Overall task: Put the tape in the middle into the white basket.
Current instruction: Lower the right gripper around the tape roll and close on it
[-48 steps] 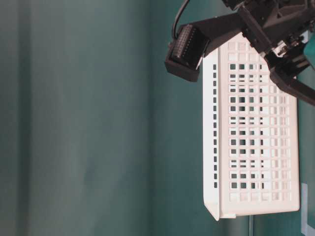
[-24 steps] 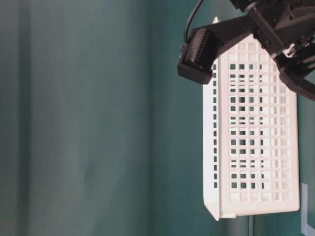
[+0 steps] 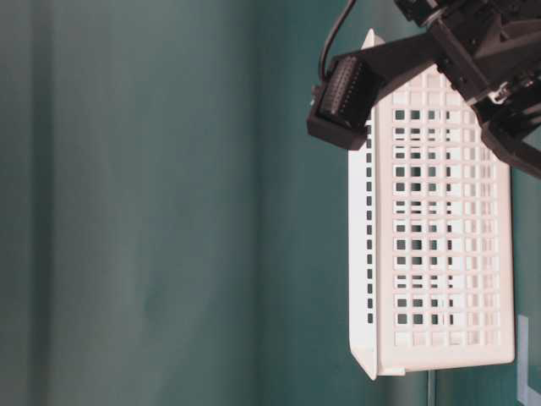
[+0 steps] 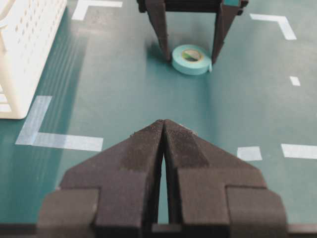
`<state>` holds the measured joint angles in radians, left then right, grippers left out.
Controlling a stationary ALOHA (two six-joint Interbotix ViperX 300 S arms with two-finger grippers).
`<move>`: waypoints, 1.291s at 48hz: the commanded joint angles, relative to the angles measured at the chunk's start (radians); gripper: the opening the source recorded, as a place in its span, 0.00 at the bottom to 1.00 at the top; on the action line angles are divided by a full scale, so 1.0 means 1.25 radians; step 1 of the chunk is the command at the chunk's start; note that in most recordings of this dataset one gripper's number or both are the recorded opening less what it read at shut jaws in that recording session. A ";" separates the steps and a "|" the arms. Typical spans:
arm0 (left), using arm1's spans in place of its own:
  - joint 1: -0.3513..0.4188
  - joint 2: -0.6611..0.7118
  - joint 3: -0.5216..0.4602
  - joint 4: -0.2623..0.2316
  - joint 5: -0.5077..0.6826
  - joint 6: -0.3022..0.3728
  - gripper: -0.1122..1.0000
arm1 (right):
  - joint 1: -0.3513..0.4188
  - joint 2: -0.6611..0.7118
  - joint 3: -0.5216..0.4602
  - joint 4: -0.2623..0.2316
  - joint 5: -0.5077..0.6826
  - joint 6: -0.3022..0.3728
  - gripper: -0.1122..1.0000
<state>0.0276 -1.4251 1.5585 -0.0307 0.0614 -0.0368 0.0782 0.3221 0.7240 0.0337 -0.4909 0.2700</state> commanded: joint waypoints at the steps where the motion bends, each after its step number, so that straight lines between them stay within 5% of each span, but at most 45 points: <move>1: 0.002 0.007 -0.010 0.000 -0.009 0.000 0.00 | 0.000 -0.006 -0.017 0.001 -0.004 0.001 1.00; 44: 0.002 0.006 -0.009 0.000 -0.009 0.000 0.00 | 0.000 -0.002 -0.023 0.001 0.004 0.001 0.99; 53: 0.002 0.007 -0.009 0.000 -0.009 0.000 0.00 | 0.000 -0.002 -0.028 0.001 0.026 0.001 0.71; 62: 0.004 0.007 -0.009 0.000 -0.009 -0.001 0.00 | 0.000 -0.002 -0.028 -0.002 0.026 0.000 0.70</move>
<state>0.0276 -1.4251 1.5585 -0.0307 0.0598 -0.0368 0.0767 0.3313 0.7041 0.0337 -0.4602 0.2684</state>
